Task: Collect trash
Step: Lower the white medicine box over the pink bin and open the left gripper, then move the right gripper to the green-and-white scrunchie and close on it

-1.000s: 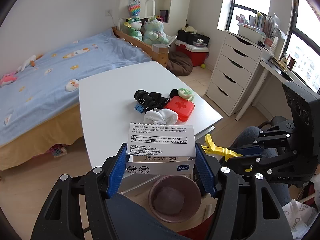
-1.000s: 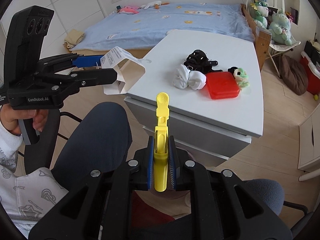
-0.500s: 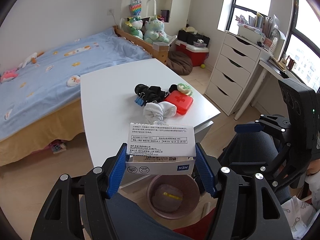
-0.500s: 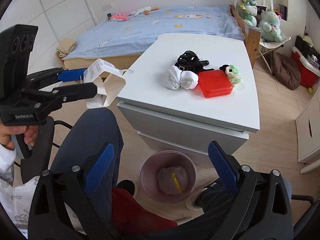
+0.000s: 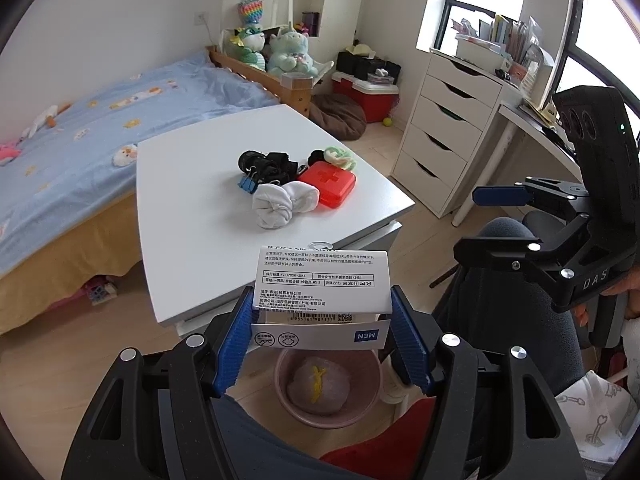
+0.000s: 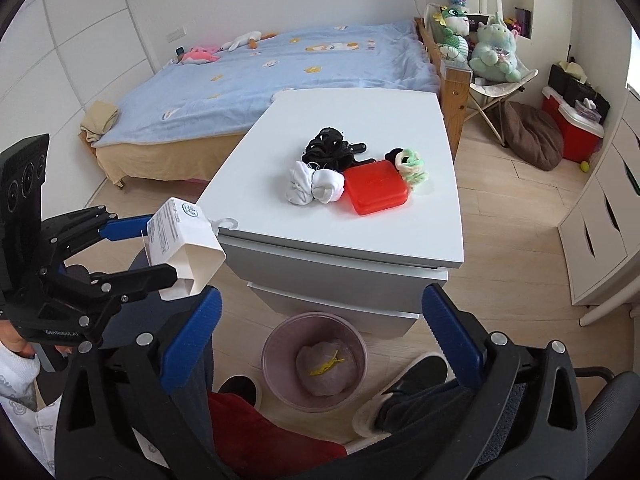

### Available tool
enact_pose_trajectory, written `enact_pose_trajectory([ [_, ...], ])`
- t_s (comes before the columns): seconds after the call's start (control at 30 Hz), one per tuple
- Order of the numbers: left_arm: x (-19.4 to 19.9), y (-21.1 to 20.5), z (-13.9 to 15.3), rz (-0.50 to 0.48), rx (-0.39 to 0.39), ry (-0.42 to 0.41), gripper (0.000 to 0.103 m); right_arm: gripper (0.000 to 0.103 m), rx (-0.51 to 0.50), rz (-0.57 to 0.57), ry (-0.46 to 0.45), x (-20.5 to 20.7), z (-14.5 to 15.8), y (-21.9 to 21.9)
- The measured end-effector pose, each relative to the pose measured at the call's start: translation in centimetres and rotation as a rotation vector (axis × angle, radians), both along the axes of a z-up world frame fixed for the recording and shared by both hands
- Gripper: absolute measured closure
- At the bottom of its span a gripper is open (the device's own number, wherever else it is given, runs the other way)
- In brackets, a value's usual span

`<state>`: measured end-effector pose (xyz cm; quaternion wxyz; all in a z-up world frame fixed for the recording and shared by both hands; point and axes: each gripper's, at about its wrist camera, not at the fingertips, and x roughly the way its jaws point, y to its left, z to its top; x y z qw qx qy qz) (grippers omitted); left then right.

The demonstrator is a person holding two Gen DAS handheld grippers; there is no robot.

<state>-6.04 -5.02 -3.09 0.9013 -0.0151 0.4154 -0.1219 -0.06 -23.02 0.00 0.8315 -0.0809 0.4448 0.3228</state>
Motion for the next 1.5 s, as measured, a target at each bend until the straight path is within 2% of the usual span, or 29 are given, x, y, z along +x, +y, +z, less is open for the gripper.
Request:
enact_pose_trajectory([
  [0.33, 0.3, -1.8, -1.2, -0.066, 0.002, 0.041, 0.039, 0.005, 0.012, -0.053, -0.011, -0.1, 0.5, -1.9],
  [0.37, 0.4, -2.0, -1.1, -0.072, -0.004, 0.042, 0.036, 0.005, 0.017, -0.057, -0.009, -0.1, 0.5, -2.1],
  [0.4, 0.5, -2.1, -1.1, -0.073, -0.005, 0.04, 0.023, 0.005, 0.017, -0.062, -0.008, 0.0, 0.5, -2.2],
  [0.43, 0.6, -2.1, -1.0, -0.07, -0.005, 0.029, 0.017, 0.005, 0.016, -0.066, -0.008, 0.0, 0.4, -2.4],
  [0.6, 0.9, -2.1, -0.6, -0.052, -0.016, 0.004, 0.009, 0.005, 0.015, -0.074, -0.004, 0.0, 0.3, -2.9],
  [0.87, 1.4, -0.9, -0.6, 0.005, 0.004, -0.005, 0.008, 0.005, 0.035, -0.084, 0.001, 0.2, -0.2, -2.9],
  [1.0, 1.5, 0.2, -0.3, 0.043, -0.016, -0.016, 0.008, 0.005, 0.028, -0.075, -0.011, 0.5, -0.3, -2.5],
  [1.5, 2.4, 2.3, 0.7, 0.108, -0.017, -0.062, 0.008, 0.005, -0.019, -0.059, -0.068, 5.3, 0.8, -0.2],
])
